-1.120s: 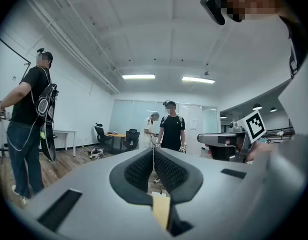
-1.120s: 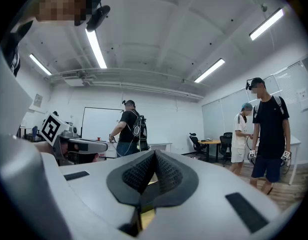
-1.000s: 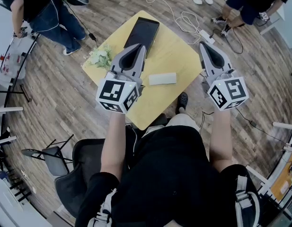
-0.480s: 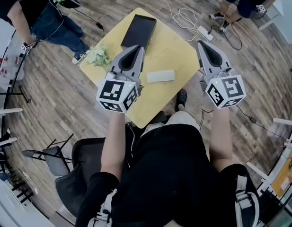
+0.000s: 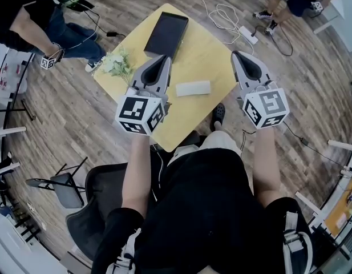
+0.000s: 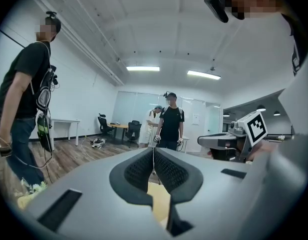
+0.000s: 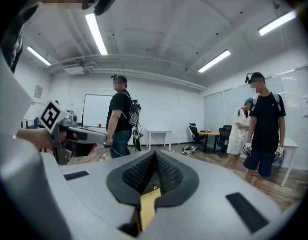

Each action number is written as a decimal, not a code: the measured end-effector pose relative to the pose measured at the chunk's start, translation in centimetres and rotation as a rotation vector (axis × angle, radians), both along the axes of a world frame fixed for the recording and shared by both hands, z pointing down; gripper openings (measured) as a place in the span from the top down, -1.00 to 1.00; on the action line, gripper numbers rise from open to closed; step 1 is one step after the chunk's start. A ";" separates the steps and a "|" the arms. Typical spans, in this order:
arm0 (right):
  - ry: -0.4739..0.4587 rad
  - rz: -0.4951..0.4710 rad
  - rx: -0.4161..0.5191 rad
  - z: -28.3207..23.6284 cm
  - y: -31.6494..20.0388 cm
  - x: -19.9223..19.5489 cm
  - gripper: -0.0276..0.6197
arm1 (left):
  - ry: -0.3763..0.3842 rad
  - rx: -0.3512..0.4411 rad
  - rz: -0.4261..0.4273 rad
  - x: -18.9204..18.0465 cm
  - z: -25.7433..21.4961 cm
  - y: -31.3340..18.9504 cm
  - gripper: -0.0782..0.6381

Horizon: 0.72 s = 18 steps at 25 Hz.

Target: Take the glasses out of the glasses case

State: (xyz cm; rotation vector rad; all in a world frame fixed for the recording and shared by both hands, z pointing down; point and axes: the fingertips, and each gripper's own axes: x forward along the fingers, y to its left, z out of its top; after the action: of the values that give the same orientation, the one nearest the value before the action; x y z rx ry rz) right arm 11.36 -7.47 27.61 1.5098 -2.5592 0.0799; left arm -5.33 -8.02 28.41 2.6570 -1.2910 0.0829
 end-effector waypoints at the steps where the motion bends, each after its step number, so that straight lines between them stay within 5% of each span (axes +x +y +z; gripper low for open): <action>1: 0.011 0.001 -0.013 0.7 -0.1 0.1 0.86 | -0.002 -0.007 -0.001 0.1 0.4 0.0 0.71; 18: 0.123 -0.061 -0.122 9.8 -1.1 -0.7 0.86 | -0.052 -0.144 -0.032 -0.2 7.2 -0.8 0.71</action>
State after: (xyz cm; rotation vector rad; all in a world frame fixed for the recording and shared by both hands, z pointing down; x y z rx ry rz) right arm 10.70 -8.61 37.45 1.3482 -2.4536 0.1291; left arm -5.50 -8.81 35.65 2.5282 -1.2905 0.2334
